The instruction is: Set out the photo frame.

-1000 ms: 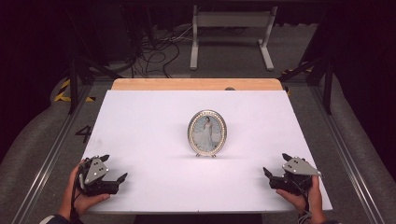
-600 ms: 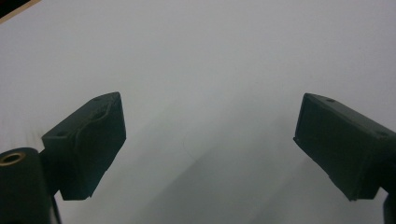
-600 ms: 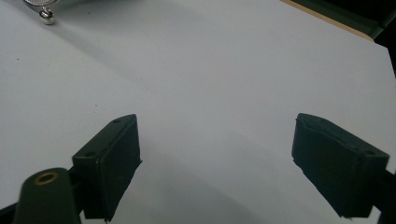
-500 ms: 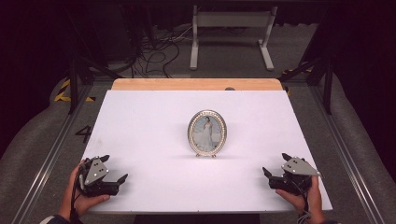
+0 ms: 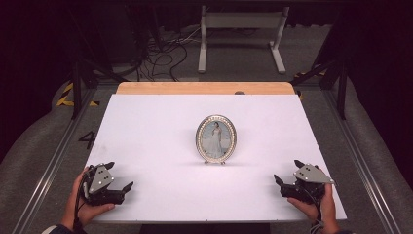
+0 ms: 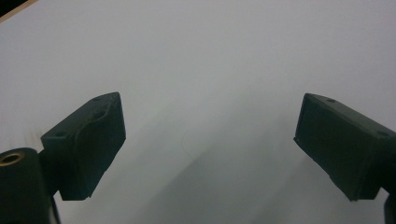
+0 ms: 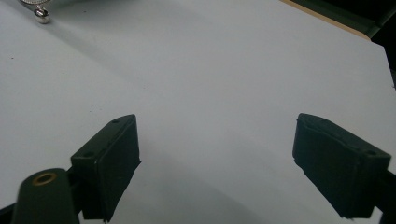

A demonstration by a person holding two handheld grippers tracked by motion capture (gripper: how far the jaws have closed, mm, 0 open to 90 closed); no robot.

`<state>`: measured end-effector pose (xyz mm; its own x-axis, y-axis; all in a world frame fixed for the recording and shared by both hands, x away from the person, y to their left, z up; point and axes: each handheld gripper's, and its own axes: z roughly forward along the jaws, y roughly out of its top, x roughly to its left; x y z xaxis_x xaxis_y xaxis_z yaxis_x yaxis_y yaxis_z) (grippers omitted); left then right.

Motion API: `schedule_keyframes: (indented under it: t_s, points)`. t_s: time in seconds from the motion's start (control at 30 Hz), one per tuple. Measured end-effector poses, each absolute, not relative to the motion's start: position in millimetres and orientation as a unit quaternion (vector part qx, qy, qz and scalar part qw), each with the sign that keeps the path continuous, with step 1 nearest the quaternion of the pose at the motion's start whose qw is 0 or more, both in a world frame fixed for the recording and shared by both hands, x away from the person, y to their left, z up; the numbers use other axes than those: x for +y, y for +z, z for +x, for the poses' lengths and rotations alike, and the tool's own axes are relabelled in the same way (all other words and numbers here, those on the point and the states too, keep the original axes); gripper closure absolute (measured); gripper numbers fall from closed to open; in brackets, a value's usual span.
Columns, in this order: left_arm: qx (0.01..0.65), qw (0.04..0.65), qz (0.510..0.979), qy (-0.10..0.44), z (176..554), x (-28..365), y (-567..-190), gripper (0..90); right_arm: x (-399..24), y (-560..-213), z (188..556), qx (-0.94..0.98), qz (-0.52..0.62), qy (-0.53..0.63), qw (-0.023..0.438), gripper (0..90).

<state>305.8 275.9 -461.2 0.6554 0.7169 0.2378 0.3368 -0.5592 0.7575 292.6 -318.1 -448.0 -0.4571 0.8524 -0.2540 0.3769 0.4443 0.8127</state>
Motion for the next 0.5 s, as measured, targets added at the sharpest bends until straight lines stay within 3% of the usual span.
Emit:
schedule_keyframes:
  t_s: [0.5]
  points:
    - [0.316, 0.351, 0.840, 0.268, 307.5, 273.9, -461.9, 9.0, -319.9, -447.8, 292.7, 0.774, 0.400, 0.348, 0.347, 14.0]
